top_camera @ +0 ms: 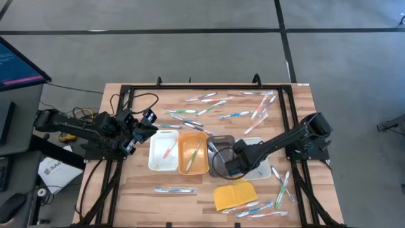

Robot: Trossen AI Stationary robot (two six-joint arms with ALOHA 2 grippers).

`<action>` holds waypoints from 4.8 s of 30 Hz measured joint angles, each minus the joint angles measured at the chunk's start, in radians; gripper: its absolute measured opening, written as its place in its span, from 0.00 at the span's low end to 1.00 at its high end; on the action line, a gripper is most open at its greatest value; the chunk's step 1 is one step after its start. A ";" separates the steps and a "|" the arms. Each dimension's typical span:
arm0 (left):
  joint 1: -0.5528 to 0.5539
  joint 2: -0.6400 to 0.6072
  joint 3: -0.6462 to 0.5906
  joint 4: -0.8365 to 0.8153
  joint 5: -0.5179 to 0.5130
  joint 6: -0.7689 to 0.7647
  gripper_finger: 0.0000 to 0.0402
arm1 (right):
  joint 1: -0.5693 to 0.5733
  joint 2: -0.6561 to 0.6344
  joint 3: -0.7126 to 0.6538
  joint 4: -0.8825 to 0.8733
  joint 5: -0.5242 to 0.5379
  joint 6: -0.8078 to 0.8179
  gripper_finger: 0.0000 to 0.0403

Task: Pick & Place Toothbrushes
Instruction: Adjust the bins, then put the purple toothbrush into the right white bin

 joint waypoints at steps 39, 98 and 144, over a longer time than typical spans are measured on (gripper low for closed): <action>0.000 0.000 0.000 -0.001 0.000 0.000 0.11 | -0.213 -0.002 0.000 0.122 0.095 -0.267 0.00; 0.409 0.347 0.061 -0.276 -0.055 0.322 0.11 | -0.572 -0.599 -0.525 1.643 -0.070 -1.465 0.00; 0.509 0.463 0.129 -0.133 0.005 0.220 0.11 | -0.702 -0.757 -0.527 1.453 -0.136 -1.455 0.00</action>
